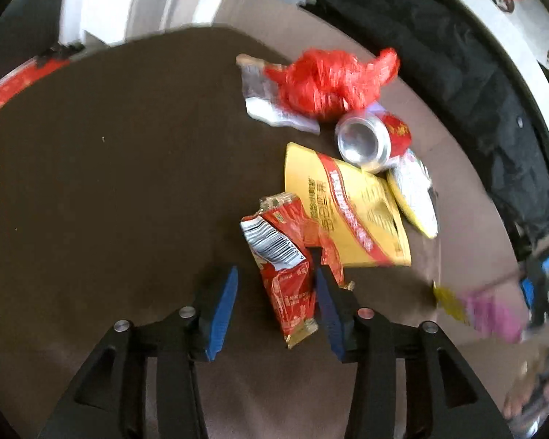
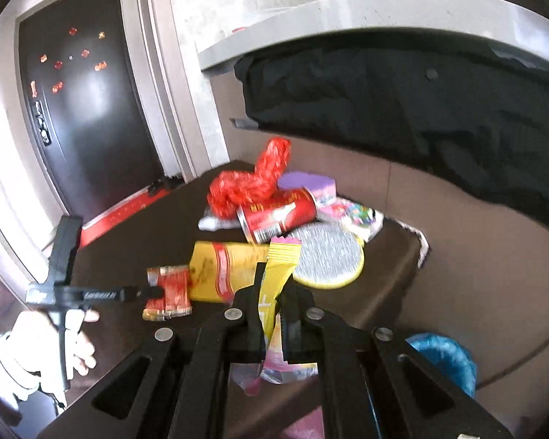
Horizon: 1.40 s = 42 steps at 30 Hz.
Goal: Collect trash
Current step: 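Lift both wrappers and carry them toward the blue-lined bin, then open both grippers over the bin to drop the wrappers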
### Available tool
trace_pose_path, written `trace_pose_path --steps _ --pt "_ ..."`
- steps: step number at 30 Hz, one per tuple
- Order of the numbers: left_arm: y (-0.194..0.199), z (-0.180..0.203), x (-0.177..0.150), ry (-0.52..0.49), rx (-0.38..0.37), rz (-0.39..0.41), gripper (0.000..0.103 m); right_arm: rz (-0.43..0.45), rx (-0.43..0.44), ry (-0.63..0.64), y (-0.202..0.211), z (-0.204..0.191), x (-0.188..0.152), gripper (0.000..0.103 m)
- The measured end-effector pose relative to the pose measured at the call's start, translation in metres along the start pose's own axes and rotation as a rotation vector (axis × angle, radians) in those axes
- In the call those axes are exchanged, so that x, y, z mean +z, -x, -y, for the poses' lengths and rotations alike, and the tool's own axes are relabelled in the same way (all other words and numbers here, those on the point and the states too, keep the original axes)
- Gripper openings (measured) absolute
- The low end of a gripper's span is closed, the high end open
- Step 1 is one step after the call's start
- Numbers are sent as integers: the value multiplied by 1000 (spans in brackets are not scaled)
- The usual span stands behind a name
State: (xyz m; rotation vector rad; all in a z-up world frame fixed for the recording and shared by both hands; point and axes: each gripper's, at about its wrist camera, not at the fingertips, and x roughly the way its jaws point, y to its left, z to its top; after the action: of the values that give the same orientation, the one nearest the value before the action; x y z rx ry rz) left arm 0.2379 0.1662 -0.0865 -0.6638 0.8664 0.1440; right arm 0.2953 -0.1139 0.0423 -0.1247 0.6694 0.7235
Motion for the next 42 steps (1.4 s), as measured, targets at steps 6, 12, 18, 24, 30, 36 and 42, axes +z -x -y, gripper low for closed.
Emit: trace_pose_path --steps 6,12,18,24,30,36,42 --pt "-7 7 7 12 41 34 27 8 -29 -28 19 11 -19 5" --pt "24 25 5 -119 53 142 9 48 -59 -42 47 25 -22 5" --pt "82 88 1 -319 -17 267 8 88 -105 -119 79 57 -18 5" --pt "84 205 -19 -522 -267 155 8 142 -215 -134 126 91 -8 5" --pt "-2 285 -64 -668 -273 -61 8 159 -266 -236 141 147 -19 5" --pt "-80 306 -91 -710 -207 -213 8 96 -269 -334 103 198 -54 5" --pt "-129 317 -98 -743 -153 -306 8 20 -263 -424 51 238 -89 5"
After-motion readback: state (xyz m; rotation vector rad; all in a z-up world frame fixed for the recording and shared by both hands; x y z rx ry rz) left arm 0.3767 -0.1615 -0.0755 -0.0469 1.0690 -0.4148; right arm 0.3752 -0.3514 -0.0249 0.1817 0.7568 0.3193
